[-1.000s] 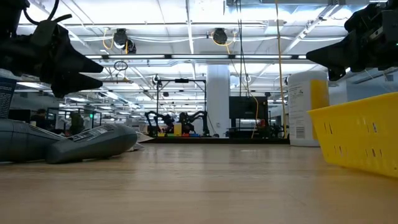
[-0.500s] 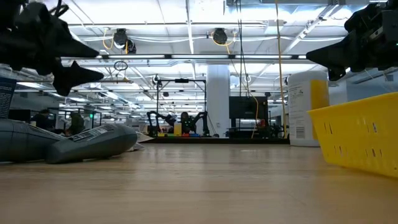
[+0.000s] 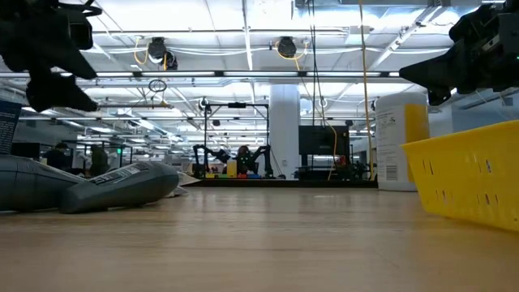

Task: Pick & Place Travel size toiletries
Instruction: Put the black shave cream into the bottom yellow bin

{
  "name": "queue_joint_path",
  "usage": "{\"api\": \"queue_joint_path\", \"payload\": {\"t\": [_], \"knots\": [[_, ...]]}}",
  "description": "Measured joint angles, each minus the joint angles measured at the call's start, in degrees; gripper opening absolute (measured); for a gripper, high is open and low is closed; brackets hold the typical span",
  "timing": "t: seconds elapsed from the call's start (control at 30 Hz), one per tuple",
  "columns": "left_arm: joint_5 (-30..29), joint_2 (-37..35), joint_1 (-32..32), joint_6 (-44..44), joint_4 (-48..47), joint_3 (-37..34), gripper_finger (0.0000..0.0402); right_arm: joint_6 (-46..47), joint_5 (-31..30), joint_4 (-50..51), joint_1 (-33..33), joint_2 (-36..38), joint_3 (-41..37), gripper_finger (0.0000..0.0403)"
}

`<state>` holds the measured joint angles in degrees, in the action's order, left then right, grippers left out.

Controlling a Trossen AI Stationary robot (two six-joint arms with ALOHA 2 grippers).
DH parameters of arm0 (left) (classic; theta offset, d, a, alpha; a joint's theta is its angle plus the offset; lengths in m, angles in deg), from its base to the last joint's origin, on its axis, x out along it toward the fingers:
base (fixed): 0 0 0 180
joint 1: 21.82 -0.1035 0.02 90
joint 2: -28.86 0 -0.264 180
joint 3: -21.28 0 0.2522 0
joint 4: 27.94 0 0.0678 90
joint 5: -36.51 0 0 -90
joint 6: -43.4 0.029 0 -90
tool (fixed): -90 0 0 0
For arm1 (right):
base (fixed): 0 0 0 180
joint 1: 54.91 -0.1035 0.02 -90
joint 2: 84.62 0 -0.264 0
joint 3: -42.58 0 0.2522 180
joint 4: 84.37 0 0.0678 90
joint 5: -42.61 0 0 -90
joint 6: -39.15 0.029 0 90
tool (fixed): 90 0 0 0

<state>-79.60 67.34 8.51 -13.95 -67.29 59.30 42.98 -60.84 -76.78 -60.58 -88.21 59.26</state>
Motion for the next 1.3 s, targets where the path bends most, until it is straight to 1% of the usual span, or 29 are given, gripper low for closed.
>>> {"api": "queue_joint_path", "payload": {"t": [0.1, 0.27, 0.33, 0.5, 0.7, 0.8, 0.97, 1.1, 1.3], "knots": [[4.3, 4.7, 1.2, -6.2, -4.7, 3.7, 0.0282, 0.0, 0.0, 0.0, 0.0, 0.0, 0.0, 0.0004], [9.0, 12.8, 2.7, -14.5, -15.5, 10.1, 0.0282, 0.0, 0.0, 0.0, 0.0, 0.0, 0.0, 0.0004], [10.4, 15.8, 2.9, -15.5, -18.5, 12.7, 0.0282, 0.0, 0.0, 0.0, 0.0, 0.0, 0.0, 0.0004], [13.8, 21.6, 2.9, -15.0, -20.2, 18.2, 0.0282, -0.1, 0.0, 0.0, 0.0, 0.0, 0.0, 0.0004], [18.8, 27.2, 2.9, -18.6, -28.0, 21.3, 0.0282, -0.2, 0.0, 0.0, 0.0, 0.0, 0.0, 0.0004], [21.2, 29.0, 2.8, -20.9, -30.7, 21.3, 0.0282, -0.2, 0.0, 0.0, 0.0, 0.0, 0.0, 0.0004], [24.6, 30.5, 2.7, -21.5, -30.9, 21.3, 0.0282, -0.2, 0.0, 0.0, 0.0, 0.0, 0.0, 0.0004], [26.1, 30.5, 2.7, -22.6, -30.9, 21.3, 0.0282, -0.4, 0.0, 0.0, 0.0, 0.0, 0.0, 0.0004], [26.1, 30.5, 2.7, -23.0, -30.9, 21.3, 0.0282, -0.5, 0.0, 0.0, 0.0, 0.0, 0.0, 0.0004]]}}
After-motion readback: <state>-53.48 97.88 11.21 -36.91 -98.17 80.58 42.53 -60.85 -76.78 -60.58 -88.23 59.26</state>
